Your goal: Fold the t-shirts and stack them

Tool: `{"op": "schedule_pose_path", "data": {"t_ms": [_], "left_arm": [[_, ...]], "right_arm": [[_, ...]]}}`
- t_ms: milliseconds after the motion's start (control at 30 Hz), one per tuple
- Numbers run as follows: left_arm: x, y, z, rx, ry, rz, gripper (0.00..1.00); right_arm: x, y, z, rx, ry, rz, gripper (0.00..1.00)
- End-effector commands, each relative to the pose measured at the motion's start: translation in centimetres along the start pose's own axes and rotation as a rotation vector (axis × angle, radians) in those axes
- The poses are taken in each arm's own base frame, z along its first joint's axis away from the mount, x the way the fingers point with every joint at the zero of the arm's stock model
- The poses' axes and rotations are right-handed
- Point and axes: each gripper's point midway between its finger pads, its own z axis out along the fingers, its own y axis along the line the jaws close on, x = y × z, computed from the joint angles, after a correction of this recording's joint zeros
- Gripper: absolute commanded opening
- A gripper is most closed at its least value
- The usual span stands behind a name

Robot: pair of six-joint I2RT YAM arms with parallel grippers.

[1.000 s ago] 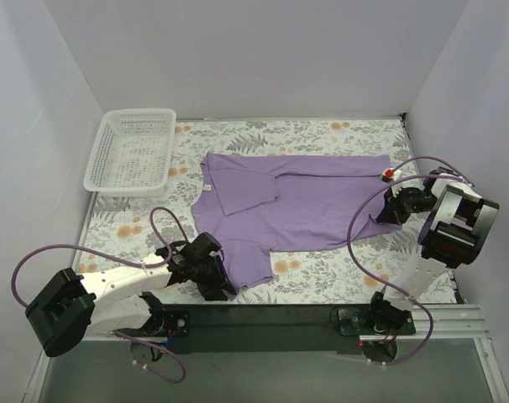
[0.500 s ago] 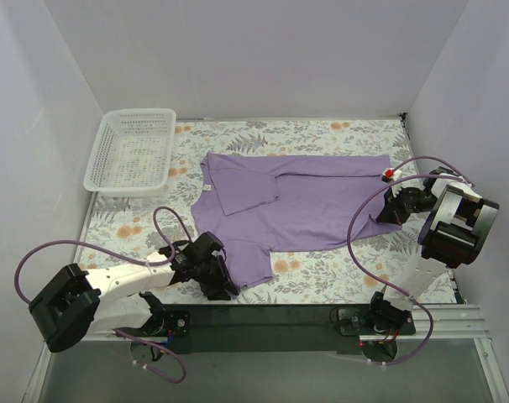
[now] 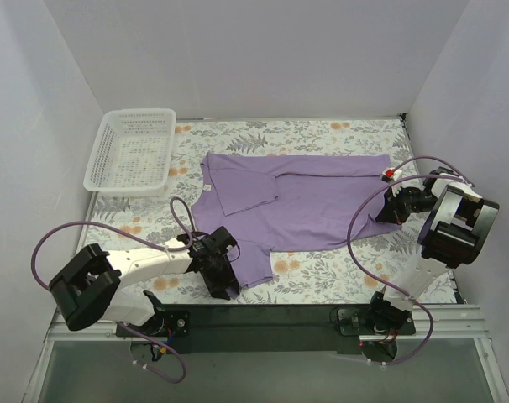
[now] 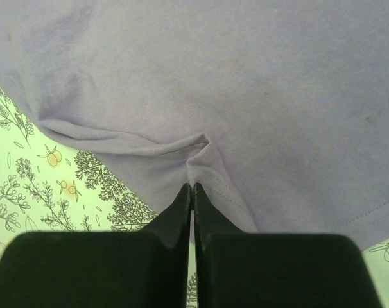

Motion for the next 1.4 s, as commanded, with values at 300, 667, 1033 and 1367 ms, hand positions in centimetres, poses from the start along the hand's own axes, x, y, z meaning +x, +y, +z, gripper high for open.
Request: {"op": "schedule_pose_path", "data": {"t_ms": [300, 667, 1033, 1367], "left_arm": [[-1.3, 10.6, 1.9, -0.555, -0.159, 0.086, 0.21], [-1.7, 10.2, 2.2, -0.569, -0.191, 0.183, 0.04], [-2.3, 6.2, 0.4, -0.369, -0.25, 0.245, 0.0], [-3.9, 1.1, -4.3, -0.098, -0.351, 0.234, 0.0]], "right_arm": [[-1.9, 1.0, -0.7, -0.004, -0.07, -0.049, 0.01], [-1.7, 1.3, -0.7, -0.009, -0.07, -0.045, 0.01], [-1.5, 1.2, -0.8, -0.006, -0.06, -0.04, 0.01], [-1.7, 1.2, -1.1, 0.0, -0.057, -0.043, 0.01]]}}
